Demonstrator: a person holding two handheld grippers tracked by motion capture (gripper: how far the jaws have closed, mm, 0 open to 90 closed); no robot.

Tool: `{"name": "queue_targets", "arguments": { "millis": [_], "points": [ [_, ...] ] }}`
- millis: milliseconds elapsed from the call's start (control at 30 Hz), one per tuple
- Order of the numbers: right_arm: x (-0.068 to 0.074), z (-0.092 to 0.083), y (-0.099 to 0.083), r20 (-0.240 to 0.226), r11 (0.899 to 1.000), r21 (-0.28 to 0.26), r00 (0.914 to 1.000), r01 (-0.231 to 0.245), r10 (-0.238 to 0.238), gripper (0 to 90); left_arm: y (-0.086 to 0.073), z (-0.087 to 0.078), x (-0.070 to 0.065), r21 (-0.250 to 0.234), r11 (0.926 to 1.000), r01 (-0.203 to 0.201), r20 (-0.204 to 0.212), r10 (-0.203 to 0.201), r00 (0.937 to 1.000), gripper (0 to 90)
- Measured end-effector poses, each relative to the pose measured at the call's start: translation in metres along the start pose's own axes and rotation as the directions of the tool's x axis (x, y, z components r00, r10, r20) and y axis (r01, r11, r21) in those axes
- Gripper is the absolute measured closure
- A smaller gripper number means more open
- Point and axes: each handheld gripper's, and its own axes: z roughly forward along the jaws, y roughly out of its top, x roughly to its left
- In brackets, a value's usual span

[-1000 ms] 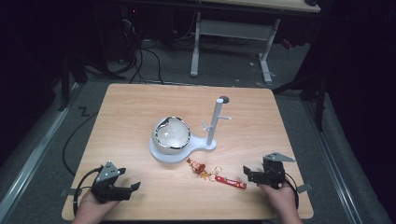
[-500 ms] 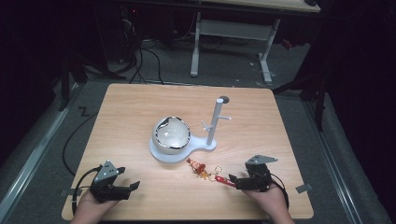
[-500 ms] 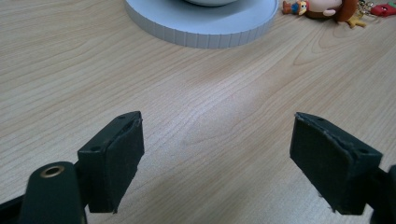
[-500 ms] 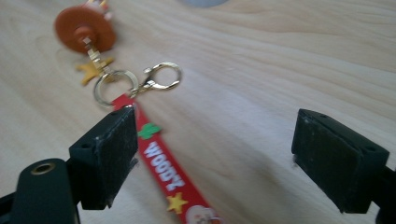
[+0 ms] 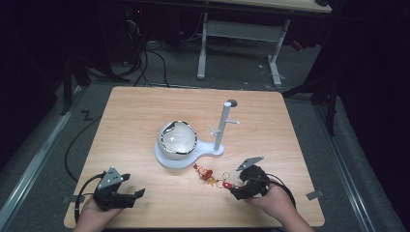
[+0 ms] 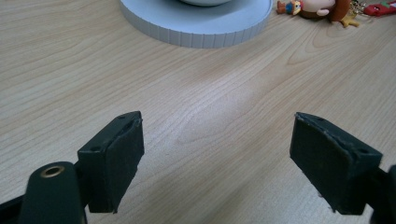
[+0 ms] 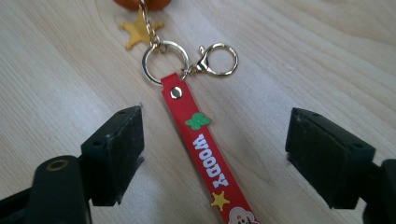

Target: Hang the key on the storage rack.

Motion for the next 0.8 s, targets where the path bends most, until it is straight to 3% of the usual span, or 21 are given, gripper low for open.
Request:
{"name": "queue_targets", "arguments": {
  "millis": [67, 100, 133, 167, 200, 300, 333, 367, 400, 433, 467, 500, 533, 567, 600, 700, 733, 800],
  "points": [
    [0.0, 0.002, 0.005, -0.003, 0.998, 0.052, 0.9997, 0.023, -0.023, 25.1, -0.001, 0.001, 0.0, 0.004, 1.0, 0.002, 0.001, -0.002, 1.0, 18.4],
    [0.0, 0.002, 0.005, -0.003, 0.998, 0.052, 0.9997, 0.023, -0.023, 25.1, -0.001, 0.001, 0.0, 0.004, 1.0, 0.002, 0.001, -0.002, 1.0, 18.4],
    [0.001, 0.004, 0.012, -0.012, 0.991, 0.126, 0.999, 0.045, -0.044, 28.9, -0.001, 0.002, 0.0, 0.011, 0.9999, 0.002, 0.003, -0.002, 1.0, 18.5],
    [0.001, 0.004, 0.012, -0.012, 0.991, 0.126, 0.999, 0.045, -0.044, 28.9, -0.001, 0.002, 0.0, 0.011, 0.9999, 0.002, 0.003, -0.002, 1.0, 18.4],
    [0.001, 0.006, 0.018, -0.011, 0.978, 0.194, 0.9966, 0.082, -0.082, 31.0, -0.002, 0.003, 0.0, 0.013, 0.9999, 0.005, 0.006, -0.005, 1.0, 18.4],
    [0.006, 0.008, 0.028, -0.017, 0.948, 0.267, 0.9848, 0.171, -0.173, 34.1, -0.002, 0.004, -0.001, 0.022, 0.9997, -0.001, 0.012, 0.001, 0.9999, 18.6],
    [0.007, 0.008, 0.031, -0.018, 0.942, 0.28, 0.9816, 0.188, -0.19, 34.0, -0.002, 0.004, -0.001, 0.022, 0.9997, -0.001, 0.012, 0.001, 0.9999, 18.7],
    [0.007, 0.008, 0.031, -0.018, 0.942, 0.28, 0.9816, 0.188, -0.19, 34.0, -0.002, 0.004, -0.001, 0.022, 0.9998, -0.003, 0.012, 0.003, 0.9999, 18.7],
    [0.011, 0.01, 0.038, -0.034, 0.927, 0.3, 0.9733, 0.226, -0.227, 38.5, -0.002, 0.004, -0.001, 0.02, 0.9998, -0.004, 0.013, 0.004, 0.9999, 18.8],
    [0.011, 0.01, 0.038, -0.034, 0.927, 0.3, 0.9733, 0.226, -0.227, 38.5, -0.002, 0.004, -0.001, 0.02, 0.9998, -0.004, 0.013, 0.004, 0.9999, 18.9],
    [0.014, 0.015, 0.045, -0.052, 0.908, 0.327, 0.9649, 0.26, -0.257, 40.5, -0.002, 0.004, -0.002, 0.018, 0.9998, -0.002, 0.013, 0.002, 0.9999, 18.9],
    [0.014, 0.015, 0.045, -0.052, 0.908, 0.327, 0.9649, 0.26, -0.257, 40.5, -0.002, 0.004, -0.002, 0.018, 0.9998, -0.002, 0.013, 0.002, 0.9999, 18.9],
    [0.015, 0.017, 0.047, -0.06, 0.902, 0.335, 0.9614, 0.273, -0.269, 42.1, -0.002, 0.004, -0.002, 0.017, 0.9999, -0.003, 0.012, 0.003, 0.9999, 18.9],
    [0.015, 0.019, 0.051, -0.072, 0.894, 0.344, 0.9575, 0.287, -0.279, 44.9, -0.002, 0.004, -0.002, 0.016, 0.9999, -0.004, 0.01, 0.004, 0.9999, 18.9],
    [0.016, 0.025, 0.055, -0.082, 0.878, 0.365, 0.9507, 0.308, -0.299, 47.4, -0.002, 0.003, -0.001, 0.015, 0.9999, -0.003, 0.009, 0.003, 1.0, 18.9],
    [0.016, 0.029, 0.057, -0.095, 0.87, 0.38, 0.9483, 0.316, -0.303, 54.8, -0.002, 0.002, 0.0, 0.014, 0.9999, -0.001, 0.01, 0.001, 0.9999, 18.9],
    [0.017, 0.03, 0.06, -0.1, 0.861, 0.372, 0.9373, 0.346, -0.334, 63.0, -0.003, 0.002, 0.0, 0.01, 1.0, 0.002, 0.008, -0.002, 1.0, 19.0],
    [0.016, 0.032, 0.061, -0.123, 0.86, 0.38, 0.9403, 0.34, -0.317, 65.1, -0.003, 0.002, 0.001, 0.011, 0.9999, 0.001, 0.008, -0.001, 1.0, 19.0]
  ]
}}
